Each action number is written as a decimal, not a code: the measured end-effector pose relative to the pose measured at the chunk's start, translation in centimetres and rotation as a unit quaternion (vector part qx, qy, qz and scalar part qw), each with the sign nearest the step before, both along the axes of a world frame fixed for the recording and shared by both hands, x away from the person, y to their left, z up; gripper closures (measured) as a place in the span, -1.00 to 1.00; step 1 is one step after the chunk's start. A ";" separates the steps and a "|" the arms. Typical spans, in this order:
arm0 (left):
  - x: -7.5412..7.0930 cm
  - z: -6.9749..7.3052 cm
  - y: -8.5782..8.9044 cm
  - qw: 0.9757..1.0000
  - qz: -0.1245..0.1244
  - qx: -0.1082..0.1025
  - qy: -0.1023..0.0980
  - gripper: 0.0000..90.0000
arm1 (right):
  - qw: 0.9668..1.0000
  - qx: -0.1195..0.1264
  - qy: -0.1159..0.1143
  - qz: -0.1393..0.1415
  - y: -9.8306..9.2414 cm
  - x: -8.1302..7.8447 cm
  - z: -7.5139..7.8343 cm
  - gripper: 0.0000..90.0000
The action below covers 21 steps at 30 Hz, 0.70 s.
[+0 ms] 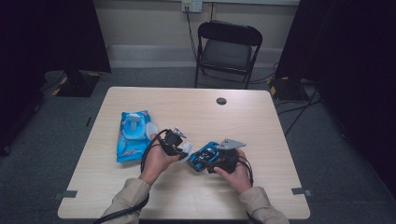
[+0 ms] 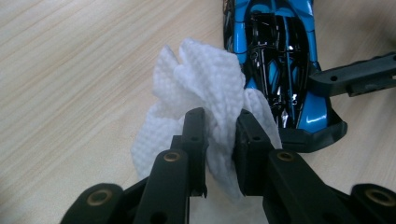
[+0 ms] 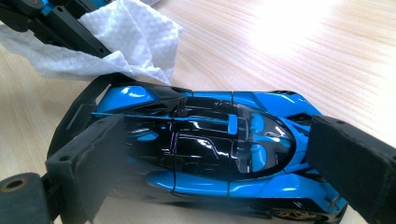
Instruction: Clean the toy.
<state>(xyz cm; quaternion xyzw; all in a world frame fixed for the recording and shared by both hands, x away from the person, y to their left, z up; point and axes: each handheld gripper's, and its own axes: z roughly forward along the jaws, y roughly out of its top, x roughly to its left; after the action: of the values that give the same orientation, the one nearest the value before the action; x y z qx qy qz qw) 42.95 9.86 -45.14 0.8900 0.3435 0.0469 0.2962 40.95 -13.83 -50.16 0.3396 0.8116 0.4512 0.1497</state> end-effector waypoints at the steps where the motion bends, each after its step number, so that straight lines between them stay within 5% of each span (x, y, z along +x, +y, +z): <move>1: 0.0 0.0 0.0 1.000 -0.001 -0.001 0.000 0.68 | 1.000 0.000 0.000 0.000 0.0 0.0 0.0 -0.89; 7: 0.2 -0.1 0.1 1.000 0.000 -0.007 0.003 0.67 | 1.000 0.000 -0.002 -0.002 0.0 -0.1 0.0 -0.87; 13: 0.2 0.0 0.0 1.000 -0.005 -0.002 -0.001 0.65 | 1.000 -0.008 -0.011 0.026 -0.1 -0.1 0.5 -0.69; 21: 0.1 1.4 -0.5 1.000 -0.012 -0.011 -0.014 0.64 | 0.999 -0.017 -0.006 0.039 -1.0 -0.3 1.8 -0.69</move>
<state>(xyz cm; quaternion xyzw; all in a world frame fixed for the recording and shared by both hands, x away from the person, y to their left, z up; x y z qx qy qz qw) 43.09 9.37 -43.78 0.8900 0.3294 0.0522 0.3109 40.68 -14.85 -48.33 0.3021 0.8311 0.4445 0.1427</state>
